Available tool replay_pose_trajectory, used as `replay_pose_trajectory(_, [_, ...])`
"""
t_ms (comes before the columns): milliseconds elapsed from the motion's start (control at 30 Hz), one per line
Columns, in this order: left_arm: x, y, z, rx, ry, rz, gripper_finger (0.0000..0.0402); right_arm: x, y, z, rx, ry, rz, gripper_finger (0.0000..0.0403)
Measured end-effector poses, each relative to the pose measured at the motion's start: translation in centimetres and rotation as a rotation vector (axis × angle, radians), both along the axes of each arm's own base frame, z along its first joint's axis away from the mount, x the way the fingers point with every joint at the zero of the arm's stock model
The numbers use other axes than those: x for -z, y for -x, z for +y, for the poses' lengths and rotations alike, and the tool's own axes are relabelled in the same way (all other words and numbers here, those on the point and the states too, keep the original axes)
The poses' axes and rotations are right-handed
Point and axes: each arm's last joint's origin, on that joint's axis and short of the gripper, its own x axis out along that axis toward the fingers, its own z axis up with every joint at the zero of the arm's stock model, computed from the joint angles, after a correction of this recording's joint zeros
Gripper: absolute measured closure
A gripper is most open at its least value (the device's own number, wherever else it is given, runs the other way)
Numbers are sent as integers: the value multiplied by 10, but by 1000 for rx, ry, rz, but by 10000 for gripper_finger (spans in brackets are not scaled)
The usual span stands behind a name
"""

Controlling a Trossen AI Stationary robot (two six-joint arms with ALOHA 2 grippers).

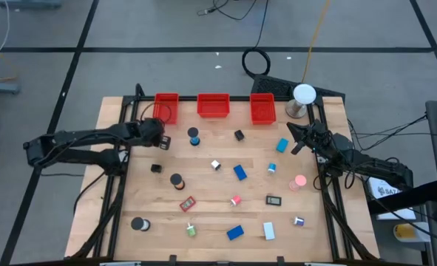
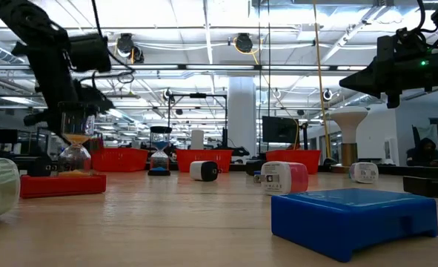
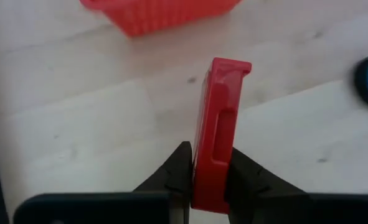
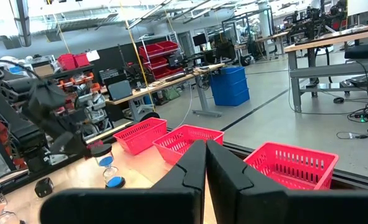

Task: Pick & Place Office items
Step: Put the red timer into the left orange basket

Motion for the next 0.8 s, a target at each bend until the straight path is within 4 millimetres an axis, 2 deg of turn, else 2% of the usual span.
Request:
replay_pose_trajectory(200, [-47,-4,12,30,-124,-74,336,0,0,0,0,0,0,399])
replay_pose_trajectory(333, [-78,-11,31,28,-223,-85,340,0,0,0,0,0,0,399])
replay_pose_trajectory(433, [-90,-13,49,17,-255,-53,341,0,0,0,0,0,0,399])
replay_pose_trajectory(633, [-89,-11,88,-4,-193,-16,342,0,0,0,0,0,0,399])
replay_pose_trajectory(800, [-70,-10,114,-12,-130,16,342,0,0,0,0,0,0,399])
